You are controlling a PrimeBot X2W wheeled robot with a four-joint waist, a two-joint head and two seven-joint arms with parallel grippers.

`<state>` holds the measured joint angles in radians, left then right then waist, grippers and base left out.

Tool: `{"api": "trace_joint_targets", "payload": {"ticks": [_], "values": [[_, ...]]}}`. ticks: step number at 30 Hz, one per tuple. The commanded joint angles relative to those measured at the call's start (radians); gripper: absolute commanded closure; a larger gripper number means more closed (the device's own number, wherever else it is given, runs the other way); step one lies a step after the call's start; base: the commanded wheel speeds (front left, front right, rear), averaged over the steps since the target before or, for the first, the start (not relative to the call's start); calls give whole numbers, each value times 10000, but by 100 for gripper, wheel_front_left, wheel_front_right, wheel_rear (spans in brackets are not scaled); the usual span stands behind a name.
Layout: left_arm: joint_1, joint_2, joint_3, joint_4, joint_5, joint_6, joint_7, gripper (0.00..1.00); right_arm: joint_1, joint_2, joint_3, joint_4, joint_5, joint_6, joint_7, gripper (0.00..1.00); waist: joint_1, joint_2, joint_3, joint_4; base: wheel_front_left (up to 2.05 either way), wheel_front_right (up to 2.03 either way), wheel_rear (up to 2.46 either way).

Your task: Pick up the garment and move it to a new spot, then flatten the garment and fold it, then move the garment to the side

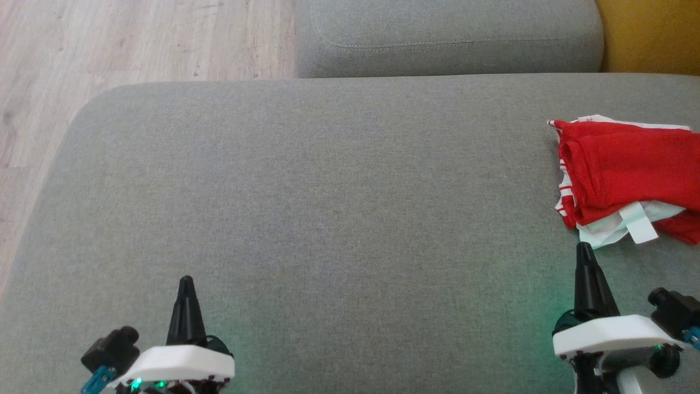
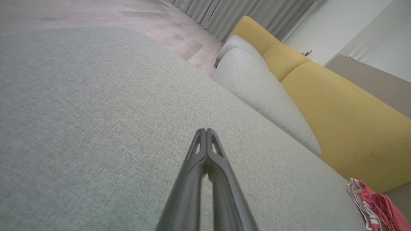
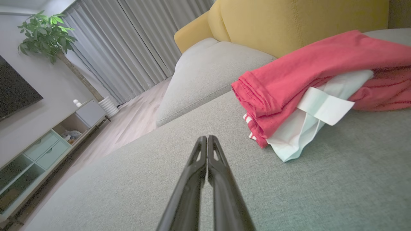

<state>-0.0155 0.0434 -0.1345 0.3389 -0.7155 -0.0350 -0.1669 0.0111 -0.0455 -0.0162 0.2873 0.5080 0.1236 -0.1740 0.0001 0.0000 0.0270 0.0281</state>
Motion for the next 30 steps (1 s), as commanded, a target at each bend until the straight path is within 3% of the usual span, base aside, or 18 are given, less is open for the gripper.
{"api": "trace_joint_targets", "payload": {"ticks": [1, 30], "values": [[-491, 28, 195, -356, -211, -50, 47, 100, -447, -107, -25, -352, 290, 20, 71, 100, 0, 0, -3, -3, 0, 0, 0], [-626, 46, 901, -536, -2925, -332, 899, 100, -670, -149, -237, -379, 3691, 36, 875, 100, 0, 0, -76, -90, 0, 0, 0]]}}
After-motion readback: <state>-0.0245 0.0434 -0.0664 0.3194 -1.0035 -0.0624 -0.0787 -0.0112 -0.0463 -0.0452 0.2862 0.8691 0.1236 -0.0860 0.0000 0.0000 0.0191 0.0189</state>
